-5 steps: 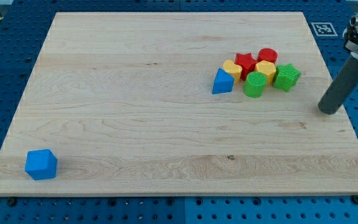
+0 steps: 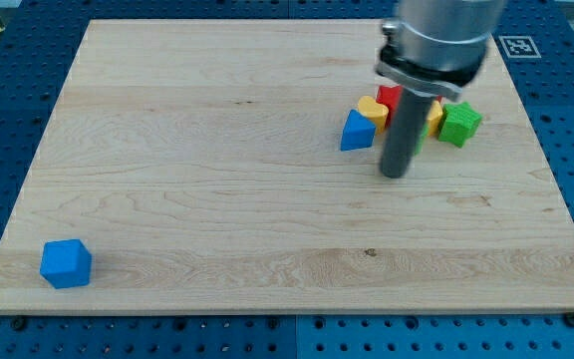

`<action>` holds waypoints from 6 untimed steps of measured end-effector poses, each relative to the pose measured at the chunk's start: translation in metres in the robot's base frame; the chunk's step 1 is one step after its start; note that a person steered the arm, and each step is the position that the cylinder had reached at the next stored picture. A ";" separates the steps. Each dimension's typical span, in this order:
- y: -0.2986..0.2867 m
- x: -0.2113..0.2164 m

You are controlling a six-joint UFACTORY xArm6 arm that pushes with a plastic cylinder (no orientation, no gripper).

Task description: Separate the triangle from the group of blocks

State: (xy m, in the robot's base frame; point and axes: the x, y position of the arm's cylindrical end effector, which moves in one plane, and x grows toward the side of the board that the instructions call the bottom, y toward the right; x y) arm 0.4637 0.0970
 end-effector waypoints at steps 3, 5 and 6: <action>-0.010 -0.043; -0.073 -0.071; -0.112 -0.071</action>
